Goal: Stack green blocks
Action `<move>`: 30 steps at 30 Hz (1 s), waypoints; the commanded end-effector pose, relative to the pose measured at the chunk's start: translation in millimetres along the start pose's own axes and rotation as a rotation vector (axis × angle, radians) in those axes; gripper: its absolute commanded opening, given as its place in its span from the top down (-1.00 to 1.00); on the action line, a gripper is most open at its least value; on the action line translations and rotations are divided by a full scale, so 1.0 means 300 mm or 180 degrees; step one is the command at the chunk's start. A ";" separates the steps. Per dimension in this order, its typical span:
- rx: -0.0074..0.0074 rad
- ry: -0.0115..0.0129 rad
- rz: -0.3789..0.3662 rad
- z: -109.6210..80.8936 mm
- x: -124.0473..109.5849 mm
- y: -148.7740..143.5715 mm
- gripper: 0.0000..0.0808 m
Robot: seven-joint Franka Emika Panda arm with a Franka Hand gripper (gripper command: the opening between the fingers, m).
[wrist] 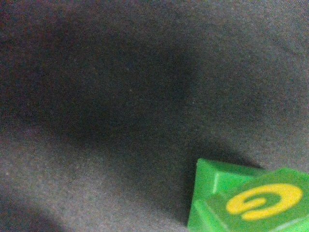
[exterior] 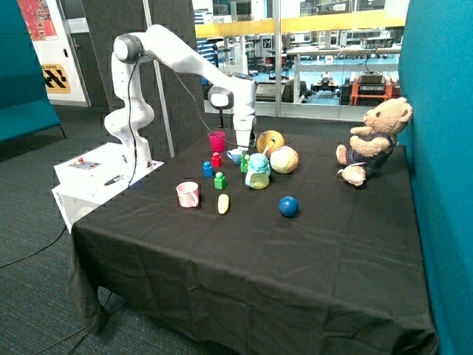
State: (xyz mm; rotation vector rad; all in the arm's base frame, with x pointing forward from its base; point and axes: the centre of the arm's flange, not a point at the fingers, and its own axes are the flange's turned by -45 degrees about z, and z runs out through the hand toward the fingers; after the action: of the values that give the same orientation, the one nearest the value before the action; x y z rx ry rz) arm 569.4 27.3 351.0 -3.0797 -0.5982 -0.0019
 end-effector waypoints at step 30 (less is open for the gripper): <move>-0.00127 -0.00065 -0.0014 -0.094 -0.019 0.014 -0.99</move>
State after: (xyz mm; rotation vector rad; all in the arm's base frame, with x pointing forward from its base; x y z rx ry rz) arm 564.1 24.6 363.8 -3.0869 -0.5961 -0.0024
